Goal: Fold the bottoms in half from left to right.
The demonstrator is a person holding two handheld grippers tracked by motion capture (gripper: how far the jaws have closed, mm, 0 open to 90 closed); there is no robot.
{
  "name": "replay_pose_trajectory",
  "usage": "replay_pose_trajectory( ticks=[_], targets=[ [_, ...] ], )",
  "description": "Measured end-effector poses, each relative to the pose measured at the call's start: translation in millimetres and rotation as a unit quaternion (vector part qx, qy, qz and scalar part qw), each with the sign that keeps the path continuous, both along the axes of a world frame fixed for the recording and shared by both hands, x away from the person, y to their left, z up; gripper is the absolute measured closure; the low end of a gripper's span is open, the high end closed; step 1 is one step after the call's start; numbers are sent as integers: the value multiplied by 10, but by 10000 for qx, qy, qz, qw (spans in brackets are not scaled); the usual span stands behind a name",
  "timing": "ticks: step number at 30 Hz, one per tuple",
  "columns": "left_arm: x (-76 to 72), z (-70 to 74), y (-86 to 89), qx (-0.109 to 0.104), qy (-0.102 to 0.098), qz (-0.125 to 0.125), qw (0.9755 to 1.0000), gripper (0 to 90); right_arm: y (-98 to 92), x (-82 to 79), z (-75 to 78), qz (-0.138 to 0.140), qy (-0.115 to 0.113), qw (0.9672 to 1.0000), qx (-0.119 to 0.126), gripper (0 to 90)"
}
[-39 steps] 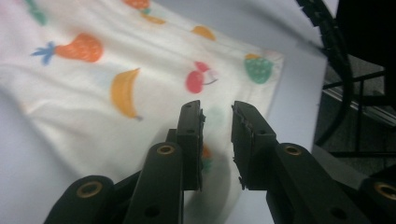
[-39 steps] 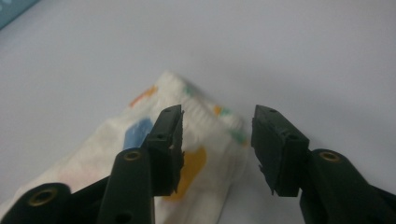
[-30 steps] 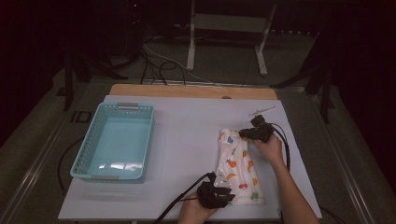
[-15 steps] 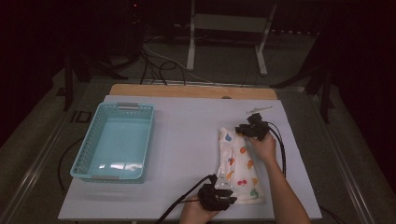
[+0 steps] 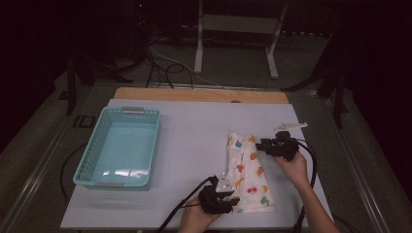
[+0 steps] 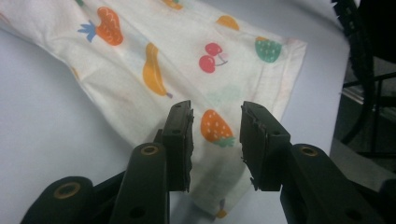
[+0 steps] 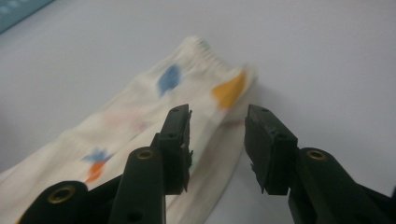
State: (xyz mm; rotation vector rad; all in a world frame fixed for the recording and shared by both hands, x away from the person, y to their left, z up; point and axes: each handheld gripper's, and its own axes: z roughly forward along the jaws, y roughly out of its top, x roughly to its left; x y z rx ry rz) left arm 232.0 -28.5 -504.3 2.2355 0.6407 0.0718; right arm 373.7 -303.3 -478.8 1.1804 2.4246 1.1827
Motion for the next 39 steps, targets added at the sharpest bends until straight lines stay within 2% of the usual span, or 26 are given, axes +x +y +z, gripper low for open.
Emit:
replay_pose_trajectory(
  ticks=[7, 11, 13, 15, 16, 18, 21, 23, 27, 29, 32, 33, 34, 35, 37, 38, 39],
  targets=[
    [-34, -10, -10, 86, -4, -28, 10000, 628, -64, -352, -10, 216, -5, 9996, 172, 601],
    [-55, 13, 33, 73, -14, -15, 10000, 601, -69, -535, -49, 332, 128, 9991, 208, 594],
    [-62, 24, 79, 78, -26, -7, 10000, 594, -70, -636, -47, 424, 47, 9988, 251, 595],
    [-55, 26, 134, 124, -32, 25, 9999, 594, -70, -730, -87, 476, 33, 9986, 242, 595],
    [-54, 20, 158, 115, -18, 65, 9999, 593, -73, -761, -118, 553, 93, 9983, 143, 589],
    [-49, 10, 204, 158, 17, 106, 9998, 593, -58, -835, -154, 590, 192, 9980, 116, 588],
    [-53, -10, 264, 225, 33, 135, 9996, 593, -45, -934, -196, 647, 137, 9977, 114, 588],
    [-58, -33, 294, 209, 85, 160, 9996, 585, -38, -996, -253, 688, 220, 9973, 100, 588],
    [-46, -95, 327, 246, 212, 156, 9994, 586, -47, -1117, -348, 786, 246, 9966, 31, 584],
    [-47, -120, 328, 186, 239, 185, 9994, 590, -41, -1183, -377, 796, 257, 9965, 69, 588],
    [-47, -126, 317, 157, 238, 188, 9994, 640, -36, -1230, -401, 860, 297, 9958, 44, 593],
    [-49, -127, 291, 174, 217, 189, 9994, 662, -21, -1268, -400, 923, 208, 9955, -85, 620],
    [-49, -127, 291, 174, 217, 189, 9994, 688, -21, -1268, -400, 923, 208, 9955, -85, 620],
    [-55, -127, 276, 203, 185, 171, 9995, 713, -3, -1288, -396, 962, 148, 9951, -185, 681],
    [-67, -129, 238, 223, 149, 118, 9996, 740, 2, -1297, -399, 990, 77, 9948, -229, 704],
    [-62, -130, 222, 217, 190, 35, 9996, 816, 13, -1310, -403, 1034, 42, 9943, -249, 800],
    [-62, -130, 222, 217, 190, 35, 9996, 851, 19, -1316, -399, 1029, 23, 9942, -301, 825]
  ],
)
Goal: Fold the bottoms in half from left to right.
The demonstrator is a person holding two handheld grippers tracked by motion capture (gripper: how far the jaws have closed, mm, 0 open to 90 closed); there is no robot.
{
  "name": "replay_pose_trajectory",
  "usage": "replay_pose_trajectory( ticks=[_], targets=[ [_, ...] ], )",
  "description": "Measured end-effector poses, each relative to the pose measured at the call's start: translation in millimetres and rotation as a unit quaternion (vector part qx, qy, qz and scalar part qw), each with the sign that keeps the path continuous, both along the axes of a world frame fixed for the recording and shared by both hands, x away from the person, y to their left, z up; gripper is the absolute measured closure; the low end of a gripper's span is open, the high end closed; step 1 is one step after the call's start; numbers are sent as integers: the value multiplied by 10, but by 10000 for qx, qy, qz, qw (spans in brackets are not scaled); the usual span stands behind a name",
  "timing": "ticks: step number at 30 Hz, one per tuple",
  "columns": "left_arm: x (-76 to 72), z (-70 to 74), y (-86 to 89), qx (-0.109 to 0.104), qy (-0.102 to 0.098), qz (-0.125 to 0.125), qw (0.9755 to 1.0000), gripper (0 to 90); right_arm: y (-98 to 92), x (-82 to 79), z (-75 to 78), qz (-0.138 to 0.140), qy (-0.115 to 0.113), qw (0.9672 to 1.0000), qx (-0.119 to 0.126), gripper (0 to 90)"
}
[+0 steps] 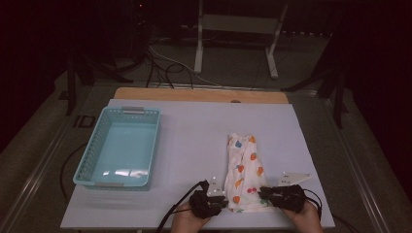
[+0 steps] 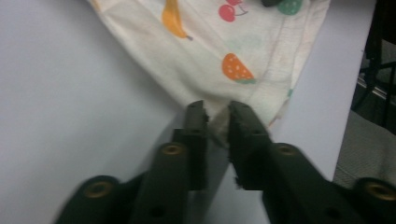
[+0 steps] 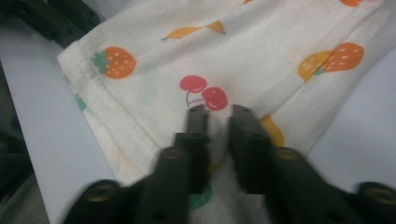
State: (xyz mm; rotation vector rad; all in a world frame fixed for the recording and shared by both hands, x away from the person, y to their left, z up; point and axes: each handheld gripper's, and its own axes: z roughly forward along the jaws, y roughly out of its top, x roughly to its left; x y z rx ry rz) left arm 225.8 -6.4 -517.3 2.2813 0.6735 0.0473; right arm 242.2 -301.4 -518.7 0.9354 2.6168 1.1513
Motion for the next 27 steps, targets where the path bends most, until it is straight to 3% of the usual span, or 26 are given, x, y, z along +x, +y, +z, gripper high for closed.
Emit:
replay_pose_trajectory(
  ticks=[3, 9, 14, 16, 24, 27],
  targets=[
    [5, 9, -17, -24, 63, -26, 10000, 894, 4, -1, -1, 55, 3, 10000, -10, 886],
    [23, 81, 50, -226, 182, 20, 9996, 900, -33, -9, 45, -19, 32, 9998, 209, 892],
    [16, 124, 80, -303, 196, 4, 9993, 900, -60, -17, 78, -22, -15, 9997, 232, 892],
    [16, 147, 83, -434, 233, 52, 9988, 900, -85, -27, 118, -86, -30, 9995, 287, 892],
    [4, 375, 14, -687, 127, -46, 9975, 900, -155, -33, 267, -170, -173, 9988, 430, 892],
    [-5, 382, -43, -701, 139, -96, 9974, 900, -191, -48, 284, -187, -154, 9989, 407, 892]
  ],
)
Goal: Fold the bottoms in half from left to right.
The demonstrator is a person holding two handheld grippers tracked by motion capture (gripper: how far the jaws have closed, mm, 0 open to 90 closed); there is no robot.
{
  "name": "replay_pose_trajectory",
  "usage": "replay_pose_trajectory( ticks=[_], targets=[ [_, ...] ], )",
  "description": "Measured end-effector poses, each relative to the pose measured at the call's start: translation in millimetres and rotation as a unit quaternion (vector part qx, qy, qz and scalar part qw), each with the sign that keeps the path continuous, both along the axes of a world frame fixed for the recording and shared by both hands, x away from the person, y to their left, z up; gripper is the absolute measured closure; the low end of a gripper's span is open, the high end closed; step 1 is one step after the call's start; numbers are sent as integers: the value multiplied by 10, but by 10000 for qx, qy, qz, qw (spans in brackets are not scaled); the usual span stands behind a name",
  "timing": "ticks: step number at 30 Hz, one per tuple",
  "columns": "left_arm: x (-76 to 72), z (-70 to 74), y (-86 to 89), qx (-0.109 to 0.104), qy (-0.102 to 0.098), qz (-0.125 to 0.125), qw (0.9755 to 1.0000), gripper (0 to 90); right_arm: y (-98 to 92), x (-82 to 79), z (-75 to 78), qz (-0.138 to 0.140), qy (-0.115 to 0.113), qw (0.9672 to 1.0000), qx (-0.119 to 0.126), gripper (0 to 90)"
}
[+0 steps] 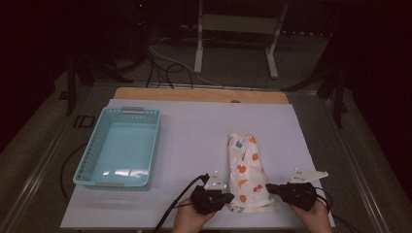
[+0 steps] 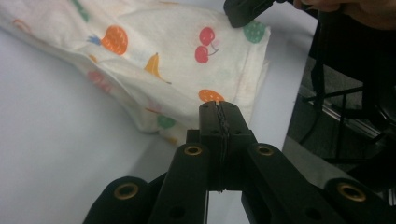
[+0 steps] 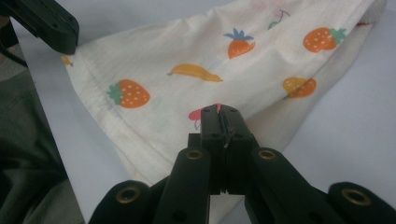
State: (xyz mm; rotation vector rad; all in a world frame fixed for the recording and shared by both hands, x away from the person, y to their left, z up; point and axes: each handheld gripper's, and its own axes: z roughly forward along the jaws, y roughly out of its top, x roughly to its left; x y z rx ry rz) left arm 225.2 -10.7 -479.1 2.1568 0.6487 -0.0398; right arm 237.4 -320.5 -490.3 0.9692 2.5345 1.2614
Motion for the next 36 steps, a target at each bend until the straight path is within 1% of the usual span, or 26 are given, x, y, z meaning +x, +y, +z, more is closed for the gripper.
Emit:
replay_pose_trajectory(
  ticks=[3, 4, 5, 6, 7, 8, 9, 10, 12, 13, 14, 15, 17, 18, 19, 21, 22, 24, 25, 27, 29, 30, 31, 34, 35, 36],
  targets=[
    [-7, -83, -52, 145, 34, -49, 9999, 900, -46, -18, -71, -41, 162, 9998, -75, 887],
    [-11, -120, -63, 192, 69, -67, 9998, 900, -56, -22, -109, -51, 266, 9996, -83, 861],
    [-16, -153, -71, 246, 76, -86, 9996, 900, -62, -23, -145, -77, 273, 9996, -83, 819],
    [-20, -172, -71, 265, 54, -83, 9996, 895, -76, -22, -158, -94, 319, 9994, -58, 812],
    [-19, -178, -69, 212, 49, -55, 9997, 872, -82, -21, -161, -106, 288, 9995, 2, 800],
    [-11, -169, -69, 117, 71, -7, 9999, 825, -84, -10, -153, -122, 224, 9997, 24, 799],
    [-4, -160, -75, 79, 77, -2, 9999, 800, -65, 41, -115, -153, 155, 9997, 95, 799],
    [8, -147, -86, 86, 41, -29, 10000, 800, -65, 41, -115, -153, 155, 9997, 95, 799],
    [20, -137, -130, 73, -8, -21, 10000, 799, -28, 139, -66, -154, 102, 9998, 122, 799],
    [35, -157, -166, 123, -22, -61, 9999, 804, -1, 197, -46, -144, 70, 9998, 123, 799],
    [36, -183, -190, 137, 15, -52, 9999, 811, 55, 307, -18, -176, 45, 9997, 132, 788],
    [36, -206, -207, 167, 38, -66, 9998, 818, 86, 374, -8, -200, 12, 9997, 123, 787],
    [24, -268, -237, 282, 24, -115, 9995, 819, 148, 493, 1, -228, -7, 9997, 86, 776],
    [11, -303, -253, 276, 57, -109, 9995, 819, 191, 563, -2, -234, -61, 9997, 18, 776],
    [2, -331, -261, 320, 62, -128, 9994, 819, 232, 631, -3, -269, -86, 9996, -15, 775],
    [-11, -380, -266, 341, 101, -127, 9993, 818, 312, 770, -16, -298, -56, 9995, -4, 770],
    [-13, -399, -263, 350, 107, -128, 9992, 818, 352, 832, -31, -301, -84, 9995, -42, 770],
    [-12, -409, -252, 291, 136, -104, 9994, 818, 413, 951, -86, -367, -71, 9991, -193, 770],
    [-12, -409, -248, 294, 135, -108, 9994, 818, 431, 1000, -128, -392, -50, 9989, -240, 770],
    [-14, -405, -238, 317, 121, -122, 9993, 811, 434, 1069, -209, -447, 29, 9984, -353, 770],
    [-20, -398, -228, 352, 87, -132, 9993, 805, 408, 1103, -273, -524, 96, 9971, -535, 771],
    [-18, -397, -219, 364, 87, -139, 9992, 803, 385, 1106, -296, -564, 128, 9969, -540, 773],
    [-16, -400, -210, 359, 92, -131, 9992, 802, 353, 1105, -299, -611, 144, 9967, -506, 774],
    [-18, -405, -196, 335, 110, -113, 9993, 796, 265, 1122, -281, -705, 137, 9954, -627, 777],
    [-24, -405, -200, 339, 97, -108, 9993, 792, 238, 1134, -271, -712, 202, 9956, -577, 776],
    [-27, -404, -205, 332, 92, -105, 9994, 784, 230, 1139, -252, -716, 163, 9952, -648, 772]
  ],
)
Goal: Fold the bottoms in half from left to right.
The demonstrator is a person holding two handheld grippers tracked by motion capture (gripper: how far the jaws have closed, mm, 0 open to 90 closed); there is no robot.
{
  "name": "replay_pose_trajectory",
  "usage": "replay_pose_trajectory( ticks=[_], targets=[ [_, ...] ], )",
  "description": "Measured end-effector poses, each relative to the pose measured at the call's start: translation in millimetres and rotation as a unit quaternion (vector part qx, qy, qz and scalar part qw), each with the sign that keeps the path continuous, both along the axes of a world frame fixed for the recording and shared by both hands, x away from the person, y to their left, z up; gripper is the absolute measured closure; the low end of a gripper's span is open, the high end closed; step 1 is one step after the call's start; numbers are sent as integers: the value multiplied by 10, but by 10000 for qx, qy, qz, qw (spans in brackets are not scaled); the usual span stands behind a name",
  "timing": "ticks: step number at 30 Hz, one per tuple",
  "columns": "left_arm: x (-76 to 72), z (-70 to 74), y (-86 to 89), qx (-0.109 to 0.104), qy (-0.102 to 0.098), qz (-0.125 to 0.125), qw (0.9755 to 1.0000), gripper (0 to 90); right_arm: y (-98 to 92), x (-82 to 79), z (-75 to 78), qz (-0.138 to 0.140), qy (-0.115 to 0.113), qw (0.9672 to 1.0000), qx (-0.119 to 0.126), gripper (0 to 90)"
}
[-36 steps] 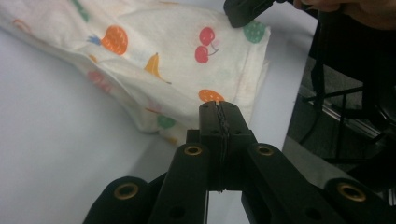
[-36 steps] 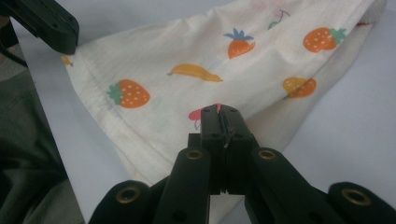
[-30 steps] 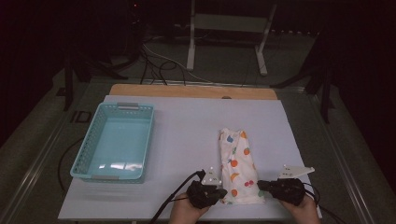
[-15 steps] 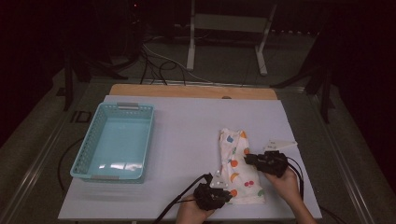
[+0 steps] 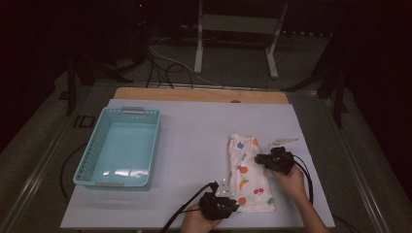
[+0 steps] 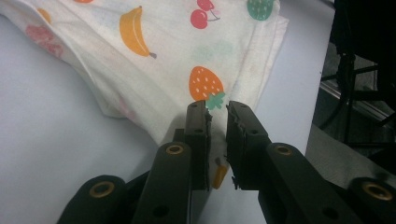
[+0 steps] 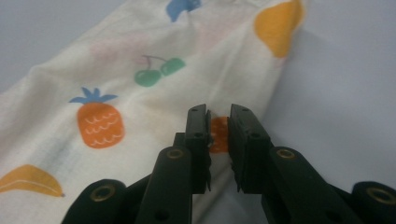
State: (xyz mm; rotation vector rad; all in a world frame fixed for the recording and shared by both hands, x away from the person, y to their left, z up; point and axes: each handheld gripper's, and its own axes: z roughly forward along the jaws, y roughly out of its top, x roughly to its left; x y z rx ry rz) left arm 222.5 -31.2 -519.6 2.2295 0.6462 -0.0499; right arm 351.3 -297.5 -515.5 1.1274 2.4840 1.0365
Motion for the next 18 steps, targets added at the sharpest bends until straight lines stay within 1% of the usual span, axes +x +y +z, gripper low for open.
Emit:
replay_pose_trajectory(
  ticks=[1, 3, 4, 6, 8, 9, 10, 11, 12, 13, 14, 15, 16, 18],
  targets=[
    [1, 2, 0, 15, -9, -19, 10000, 779, 5, 0, 25, 9, -57, 10000, 3, 772],
    [10, -1, 1, -7, 27, -8, 10000, 779, 23, 12, 90, 11, -150, 9997, 175, 772],
    [13, -2, 1, -5, 30, -13, 10000, 779, 44, 27, 118, 21, -211, 9996, 202, 772],
    [9, 0, -3, 12, 9, -17, 10000, 779, 107, 81, 162, 37, -226, 9993, 301, 772],
    [9, -1, -3, 6, 8, -9, 10000, 778, 189, 141, 198, 59, -314, 9990, 301, 772],
    [9, -1, -3, 16, -21, -14, 10000, 778, 224, 182, 214, 87, -304, 9991, 277, 773],
    [5, -4, -5, 9, -34, -1, 10000, 778, 262, 218, 221, 55, -356, 9989, 298, 777],
    [2, -8, -7, -3, -53, 8, 10000, 779, 294, 248, 217, 39, -458, 9986, 268, 789],
    [4, -9, -8, -6, -49, 10, 10000, 779, 314, 283, 199, 19, -477, 9986, 236, 790],
    [6, -10, -8, -11, -45, 10, 10000, 779, 322, 318, 165, -50, -444, 9988, 200, 790],
    [8, -13, -7, -14, -41, 4, 10000, 779, 316, 354, 125, -83, -361, 9992, 159, 792],
    [10, -15, -6, -29, -32, 1, 10000, 779, 301, 395, 89, -112, -215, 9996, 120, 791],
    [13, -17, -5, -40, -22, 5, 10000, 779, 291, 415, 62, -182, -124, 9997, 130, 792],
    [13, -17, -6, -36, -28, 1, 10000, 779, 269, 442, 28, -249, -91, 9996, 98, 799]
  ],
)
